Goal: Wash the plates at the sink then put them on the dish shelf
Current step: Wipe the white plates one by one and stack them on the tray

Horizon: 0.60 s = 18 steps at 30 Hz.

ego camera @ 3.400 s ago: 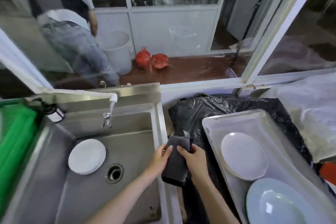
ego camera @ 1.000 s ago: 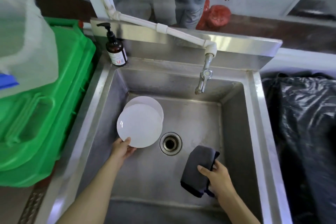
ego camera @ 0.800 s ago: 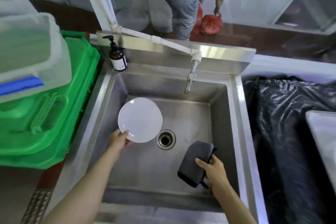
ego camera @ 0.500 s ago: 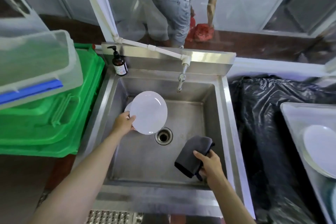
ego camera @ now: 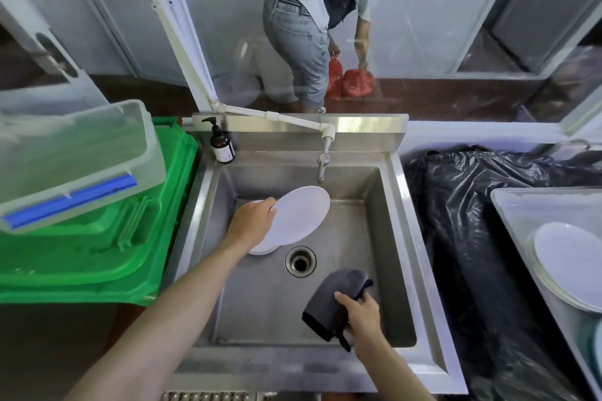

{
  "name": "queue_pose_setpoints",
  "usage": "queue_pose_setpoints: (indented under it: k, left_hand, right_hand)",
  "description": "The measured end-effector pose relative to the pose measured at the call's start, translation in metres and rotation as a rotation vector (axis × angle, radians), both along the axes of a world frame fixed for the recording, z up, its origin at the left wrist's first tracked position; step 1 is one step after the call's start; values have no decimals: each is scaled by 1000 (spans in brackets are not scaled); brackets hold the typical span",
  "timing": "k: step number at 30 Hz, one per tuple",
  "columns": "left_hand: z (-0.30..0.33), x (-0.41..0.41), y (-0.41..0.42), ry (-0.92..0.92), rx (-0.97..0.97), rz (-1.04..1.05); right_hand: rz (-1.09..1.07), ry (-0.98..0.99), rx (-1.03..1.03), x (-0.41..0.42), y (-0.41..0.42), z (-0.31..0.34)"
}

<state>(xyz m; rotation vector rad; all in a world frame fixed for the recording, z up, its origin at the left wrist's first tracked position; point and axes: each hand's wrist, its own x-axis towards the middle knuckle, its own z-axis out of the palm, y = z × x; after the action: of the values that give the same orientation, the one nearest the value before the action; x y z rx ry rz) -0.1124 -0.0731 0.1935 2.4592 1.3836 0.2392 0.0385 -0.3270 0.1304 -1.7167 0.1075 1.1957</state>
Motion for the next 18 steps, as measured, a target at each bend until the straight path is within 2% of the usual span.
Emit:
queue_pose_setpoints:
  k: [18]
  left_hand:
    - [13,13,13,222,268,-324]
  right_hand:
    - [-2,-28,-9,12,12,-10]
